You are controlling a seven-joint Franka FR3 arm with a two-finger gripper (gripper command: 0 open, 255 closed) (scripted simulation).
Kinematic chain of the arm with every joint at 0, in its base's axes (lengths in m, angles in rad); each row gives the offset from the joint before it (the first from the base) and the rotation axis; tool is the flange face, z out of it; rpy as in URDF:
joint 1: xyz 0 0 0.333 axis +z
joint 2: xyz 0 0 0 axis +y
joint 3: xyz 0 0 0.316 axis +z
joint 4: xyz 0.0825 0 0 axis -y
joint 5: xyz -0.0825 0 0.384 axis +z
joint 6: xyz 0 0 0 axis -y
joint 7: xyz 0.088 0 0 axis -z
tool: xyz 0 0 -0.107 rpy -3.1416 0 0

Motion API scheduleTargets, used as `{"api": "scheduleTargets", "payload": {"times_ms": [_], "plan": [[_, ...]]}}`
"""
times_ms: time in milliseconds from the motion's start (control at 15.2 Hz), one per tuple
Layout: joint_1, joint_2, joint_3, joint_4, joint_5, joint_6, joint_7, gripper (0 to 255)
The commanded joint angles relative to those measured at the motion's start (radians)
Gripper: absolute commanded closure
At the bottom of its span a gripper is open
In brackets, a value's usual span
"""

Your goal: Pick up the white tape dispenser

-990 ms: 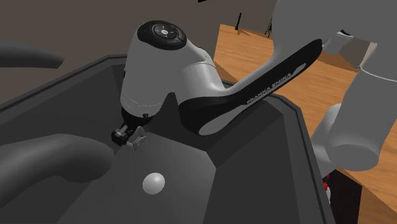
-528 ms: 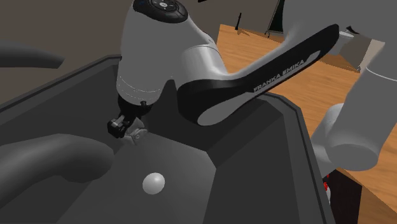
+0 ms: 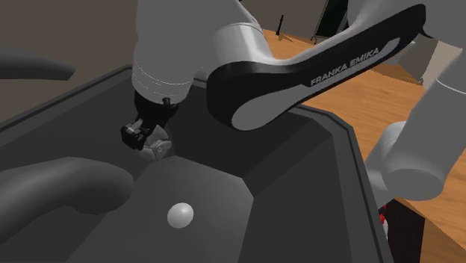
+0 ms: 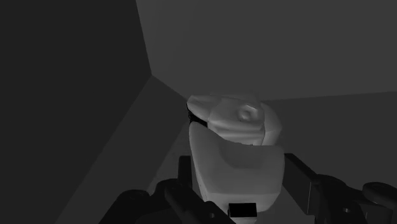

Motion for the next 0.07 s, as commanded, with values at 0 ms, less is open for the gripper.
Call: {"api": "scheduleTargets", "payload": {"times_ms": [0], "plan": [[0.000, -0.003, 0.001, 0.007, 0.005, -0.009, -0.005, 255]]}}
